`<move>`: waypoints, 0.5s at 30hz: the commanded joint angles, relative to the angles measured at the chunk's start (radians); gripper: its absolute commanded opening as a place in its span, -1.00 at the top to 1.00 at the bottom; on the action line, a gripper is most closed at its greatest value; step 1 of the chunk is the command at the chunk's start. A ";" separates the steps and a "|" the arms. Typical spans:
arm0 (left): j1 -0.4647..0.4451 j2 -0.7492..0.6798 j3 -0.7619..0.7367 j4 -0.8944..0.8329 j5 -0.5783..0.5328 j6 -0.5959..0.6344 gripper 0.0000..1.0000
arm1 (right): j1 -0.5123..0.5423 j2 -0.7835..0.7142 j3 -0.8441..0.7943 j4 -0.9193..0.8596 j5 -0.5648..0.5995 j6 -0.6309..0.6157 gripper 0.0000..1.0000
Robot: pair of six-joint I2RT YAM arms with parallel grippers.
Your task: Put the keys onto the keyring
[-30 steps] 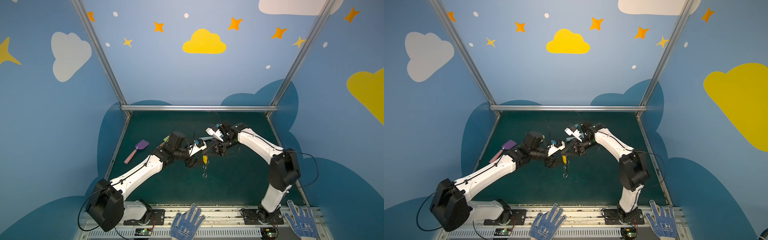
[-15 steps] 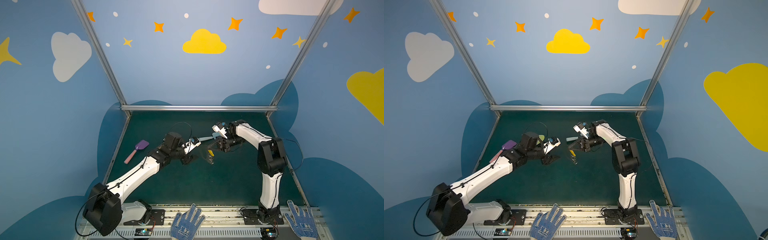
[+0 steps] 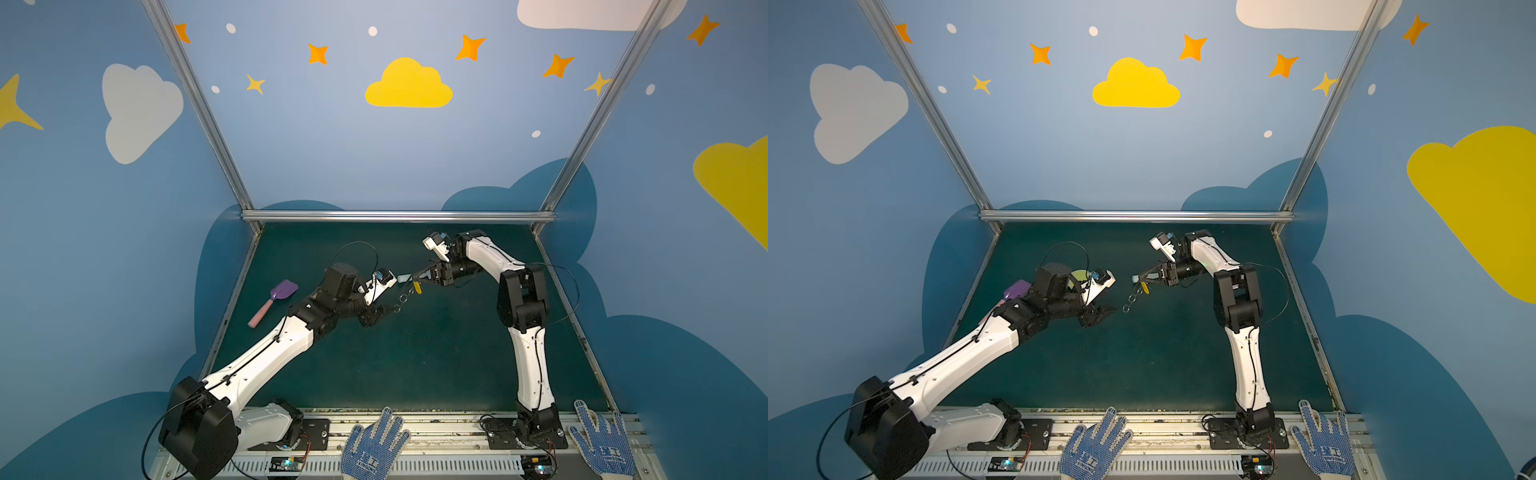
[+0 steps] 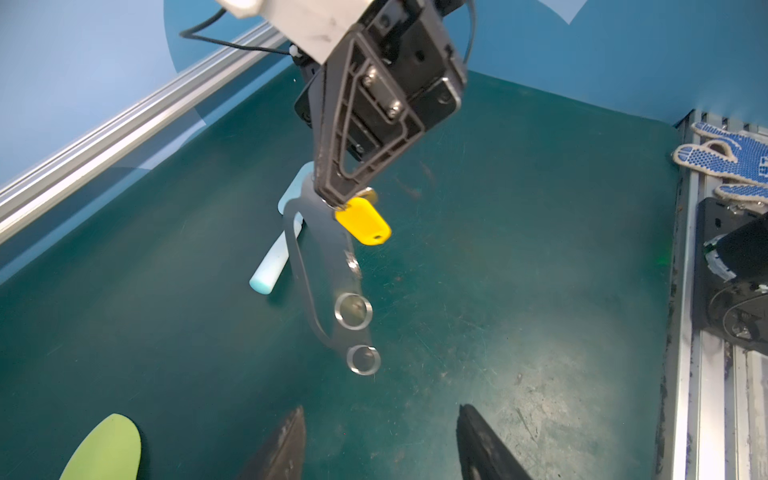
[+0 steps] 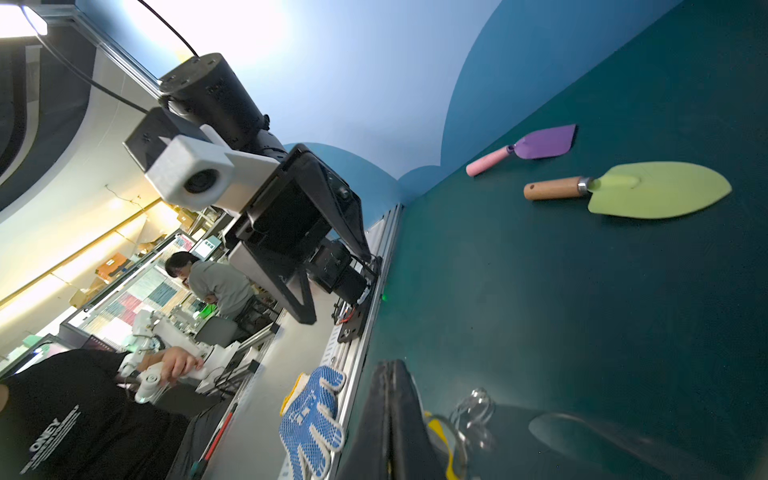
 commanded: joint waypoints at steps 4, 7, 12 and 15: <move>0.003 -0.013 -0.005 0.016 0.016 -0.045 -0.18 | -0.002 0.049 0.299 -0.183 -0.181 0.135 1.00; 0.001 -0.019 -0.009 0.021 0.017 -0.051 -0.17 | -0.017 0.124 0.547 -0.165 -0.068 0.291 1.00; -0.002 -0.023 -0.016 0.025 0.019 -0.055 -0.15 | 0.025 -0.179 -0.019 0.921 0.574 1.130 1.00; -0.005 -0.036 -0.021 0.022 -0.009 -0.058 -0.15 | -0.028 -0.257 -0.214 1.327 0.483 1.402 1.00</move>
